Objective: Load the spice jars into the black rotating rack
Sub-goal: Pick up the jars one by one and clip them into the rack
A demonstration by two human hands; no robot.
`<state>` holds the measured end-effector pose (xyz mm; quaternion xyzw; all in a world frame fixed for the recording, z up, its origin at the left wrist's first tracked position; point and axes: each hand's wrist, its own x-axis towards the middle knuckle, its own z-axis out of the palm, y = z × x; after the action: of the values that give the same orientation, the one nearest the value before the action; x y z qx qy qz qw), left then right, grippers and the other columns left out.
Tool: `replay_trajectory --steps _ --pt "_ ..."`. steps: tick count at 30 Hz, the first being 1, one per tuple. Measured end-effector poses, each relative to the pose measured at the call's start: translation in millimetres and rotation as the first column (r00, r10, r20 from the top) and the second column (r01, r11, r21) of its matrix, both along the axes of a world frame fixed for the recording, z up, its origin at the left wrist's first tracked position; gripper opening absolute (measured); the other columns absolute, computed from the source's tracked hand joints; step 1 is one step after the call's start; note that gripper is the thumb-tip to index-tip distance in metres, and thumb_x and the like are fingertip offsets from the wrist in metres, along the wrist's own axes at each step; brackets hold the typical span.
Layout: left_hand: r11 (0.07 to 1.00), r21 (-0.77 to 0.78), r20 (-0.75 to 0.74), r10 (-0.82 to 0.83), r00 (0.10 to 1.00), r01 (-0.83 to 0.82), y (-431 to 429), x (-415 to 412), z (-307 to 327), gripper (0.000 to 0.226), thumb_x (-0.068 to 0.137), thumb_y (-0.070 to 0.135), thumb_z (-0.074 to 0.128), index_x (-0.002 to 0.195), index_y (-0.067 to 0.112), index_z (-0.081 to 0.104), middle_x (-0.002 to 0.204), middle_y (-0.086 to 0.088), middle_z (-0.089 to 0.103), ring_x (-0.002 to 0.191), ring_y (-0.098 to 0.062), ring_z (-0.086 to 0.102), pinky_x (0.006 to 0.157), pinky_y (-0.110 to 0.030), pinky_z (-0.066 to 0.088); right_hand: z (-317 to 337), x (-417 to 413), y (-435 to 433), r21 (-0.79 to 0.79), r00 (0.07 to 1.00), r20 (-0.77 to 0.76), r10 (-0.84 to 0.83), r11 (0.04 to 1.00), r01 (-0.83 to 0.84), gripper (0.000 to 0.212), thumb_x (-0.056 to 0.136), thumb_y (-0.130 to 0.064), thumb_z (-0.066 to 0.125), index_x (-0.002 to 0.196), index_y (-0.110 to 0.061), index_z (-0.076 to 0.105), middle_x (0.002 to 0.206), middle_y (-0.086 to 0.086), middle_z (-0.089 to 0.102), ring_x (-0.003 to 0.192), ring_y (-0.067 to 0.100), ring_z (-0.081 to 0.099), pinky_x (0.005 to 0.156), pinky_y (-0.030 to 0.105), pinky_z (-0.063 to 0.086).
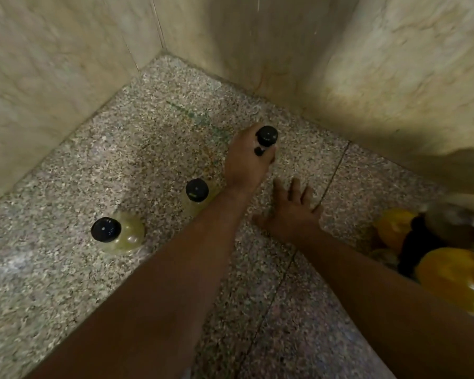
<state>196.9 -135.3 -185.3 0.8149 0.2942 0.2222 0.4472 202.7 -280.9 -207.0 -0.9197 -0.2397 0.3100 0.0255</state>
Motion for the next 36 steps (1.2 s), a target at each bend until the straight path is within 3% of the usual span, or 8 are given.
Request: replay_trajectory --steps 6,13,18,23,28,30,33,36 --pt "0.999 0.033 0.019 -0.029 0.999 0.028 -7.6 -3.3 6.2 0.049 0.085 0.031 0.078 0.129 0.016 0.063 0.127 -0.001 0.066 0.114 -0.011 0.058 0.093 -0.019 0.041 0.8 0.9 -4.2 0.028 1.000 0.004 -0.002 1.000 0.001 0.109 0.079 -0.085 0.047 0.158 -0.039 -0.011 0.167 0.005 -0.023 0.152 0.040 -0.019 0.116 0.071 0.000" --pt "0.996 0.060 0.059 -0.062 0.996 0.058 -32.2 -26.1 32.8 0.045 0.082 0.030 0.079 0.123 0.017 0.066 0.117 0.000 0.069 0.106 -0.012 0.063 0.090 -0.028 0.052 19.3 -22.4 -24.7 0.204 0.996 0.019 -0.087 0.976 0.081 0.094 0.088 -0.072 0.050 0.161 -0.032 0.004 0.170 0.011 -0.002 0.154 0.039 -0.002 0.119 0.062 0.011" --pt "0.994 0.083 0.065 -0.077 0.995 0.071 -57.7 -50.7 53.6 0.049 0.082 0.032 0.080 0.125 0.017 0.065 0.120 0.001 0.068 0.108 -0.012 0.063 0.089 -0.024 0.049 41.4 -49.0 -47.1 0.331 0.994 0.054 -0.091 0.941 0.068 0.086 0.091 -0.063 0.054 0.160 -0.026 0.017 0.166 0.014 0.020 0.152 0.036 0.018 0.119 0.053 0.028" --pt "0.989 0.116 0.062 -0.098 0.993 0.091 -90.7 -78.4 68.5 0.053 0.082 0.033 0.080 0.130 0.018 0.063 0.130 0.001 0.066 0.118 -0.013 0.060 0.095 -0.020 0.041 71.8 -81.6 -83.0 0.538 0.971 0.114 -0.212 0.834 0.119 0.055 0.092 -0.048 0.059 0.141 -0.024 0.051 0.134 0.006 0.061 0.119 0.026 0.059 0.092 0.037 0.052" --pt "0.990 0.090 0.023 -0.109 0.994 0.107 -132.3 -112.6 76.8 0.055 0.080 0.037 0.081 0.129 0.019 0.063 0.128 0.003 0.066 0.115 -0.010 0.059 0.094 -0.018 0.039 90.2 -109.3 -124.3 0.614 0.920 0.030 -0.390 0.734 0.291 0.014 0.094 -0.039 0.056 0.102 -0.031 0.063 0.096 -0.006 0.069 0.091 0.020 0.067 0.070 0.030 0.050" --pt "0.991 0.059 0.014 -0.124 0.992 0.123 -154.7 -128.2 80.5 0.052 0.080 0.037 0.081 0.126 0.019 0.064 0.124 0.005 0.066 0.108 -0.005 0.057 0.092 -0.016 0.040 95.7 -119.9 -147.0 0.637 0.891 -0.007 -0.453 0.685 0.354 0.013 0.095 -0.037 0.056 0.101 -0.030 0.065 0.094 -0.004 0.070 0.091 0.022 0.067 0.071 0.031 0.051" --pt "0.987 0.050 0.011 -0.151 0.988 0.150 -192.4 -149.0 82.9 0.051 0.078 0.036 0.083 0.122 0.021 0.065 0.120 0.009 0.067 0.105 0.000 0.055 0.087 -0.009 0.039 103.4 -132.7 -184.6 0.658 0.820 -0.061 -0.568 0.595 0.461 0.028 0.097 -0.036 0.057 0.119 -0.022 0.068 0.110 0.003 0.071 0.105 0.027 0.065 0.078 0.030 0.046" --pt "0.978 0.045 0.013 -0.204 0.979 0.203 -229.6 -162.3 85.3 0.050 0.075 0.037 0.084 0.119 0.022 0.066 0.116 0.010 0.068 0.104 -0.002 0.060 0.090 -0.018 0.048 111.3 -141.5 -219.0 0.718 0.724 -0.193 -0.662 0.408 0.565 0.028 0.096 -0.034 0.058 0.118 -0.022 0.070 0.104 -0.001 0.069 0.103 0.023 0.064 0.079 0.029 0.043"
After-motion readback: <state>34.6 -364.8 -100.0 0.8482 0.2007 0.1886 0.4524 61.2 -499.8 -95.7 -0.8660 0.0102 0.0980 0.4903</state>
